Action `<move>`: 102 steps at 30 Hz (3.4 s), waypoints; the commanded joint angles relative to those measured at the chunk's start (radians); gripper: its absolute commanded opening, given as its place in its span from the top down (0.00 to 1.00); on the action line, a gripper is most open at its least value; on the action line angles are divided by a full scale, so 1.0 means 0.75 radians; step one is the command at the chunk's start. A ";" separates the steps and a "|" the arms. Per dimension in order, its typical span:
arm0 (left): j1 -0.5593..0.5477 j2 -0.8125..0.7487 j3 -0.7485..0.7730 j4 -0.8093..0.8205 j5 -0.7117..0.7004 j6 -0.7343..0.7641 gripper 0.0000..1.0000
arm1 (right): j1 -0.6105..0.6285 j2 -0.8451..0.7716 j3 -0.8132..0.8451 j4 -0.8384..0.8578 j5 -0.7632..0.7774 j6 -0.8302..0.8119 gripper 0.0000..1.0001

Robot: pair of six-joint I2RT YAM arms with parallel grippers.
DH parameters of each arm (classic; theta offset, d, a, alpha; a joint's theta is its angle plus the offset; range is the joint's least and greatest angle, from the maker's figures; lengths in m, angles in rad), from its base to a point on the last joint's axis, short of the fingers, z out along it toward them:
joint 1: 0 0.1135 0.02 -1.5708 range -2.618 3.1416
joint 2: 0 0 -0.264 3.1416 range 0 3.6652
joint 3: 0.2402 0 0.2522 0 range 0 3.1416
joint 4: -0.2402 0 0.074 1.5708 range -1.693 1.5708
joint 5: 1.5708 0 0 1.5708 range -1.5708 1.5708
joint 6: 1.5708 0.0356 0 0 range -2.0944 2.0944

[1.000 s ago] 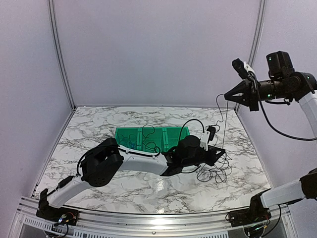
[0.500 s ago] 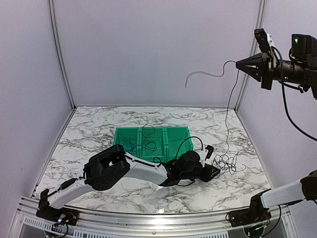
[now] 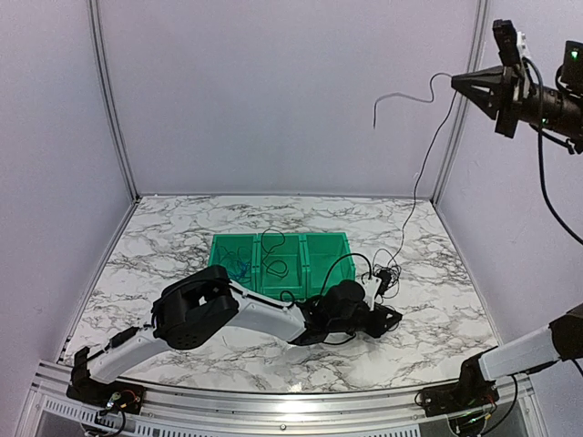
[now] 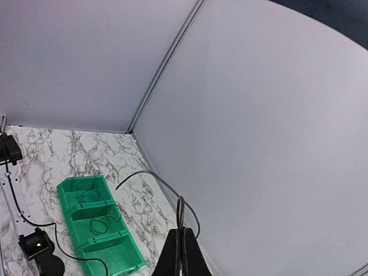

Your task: Untangle the cables

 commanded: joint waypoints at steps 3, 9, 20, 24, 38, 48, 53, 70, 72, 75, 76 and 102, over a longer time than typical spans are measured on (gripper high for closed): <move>-0.017 -0.052 -0.088 -0.018 0.028 -0.005 0.93 | -0.025 0.037 0.255 0.120 0.059 0.064 1.00; -0.019 -0.067 -0.129 -0.006 0.038 0.008 1.00 | -0.025 0.039 0.331 0.190 0.128 0.095 1.00; -0.079 -0.310 -0.421 0.000 -0.091 0.201 0.63 | -0.025 0.007 0.260 0.280 0.331 0.031 1.00; -0.118 -0.532 -0.605 0.000 -0.160 0.337 0.52 | -0.026 -0.073 -0.043 0.220 0.265 -0.031 1.00; -0.132 -1.029 -0.899 0.000 -0.613 0.517 0.31 | -0.025 -0.196 -0.652 0.107 -0.162 -0.035 1.00; -0.094 -0.848 -0.567 -0.004 -0.846 0.655 0.16 | -0.016 -0.180 -0.763 0.159 -0.355 0.052 1.00; -0.048 -0.767 -0.458 -0.013 -0.780 0.594 0.33 | -0.005 -0.173 -0.780 0.149 -0.353 0.032 1.00; -0.036 -0.946 -0.685 0.017 -0.421 0.524 1.00 | -0.004 -0.123 -1.222 0.611 0.084 0.217 1.00; -0.036 -0.969 -0.715 0.017 -0.396 0.507 1.00 | -0.005 -0.114 -1.272 0.637 0.103 0.218 1.00; -0.034 -1.004 -0.752 0.015 -0.386 0.468 1.00 | -0.004 -0.103 -1.337 0.627 0.141 0.167 0.81; -0.033 -1.017 -0.761 0.012 -0.390 0.459 1.00 | -0.004 -0.100 -1.355 0.610 0.154 0.144 0.72; -0.025 -1.432 -1.030 -0.071 -0.665 0.414 1.00 | 0.170 0.211 -1.880 0.495 0.422 -0.472 0.54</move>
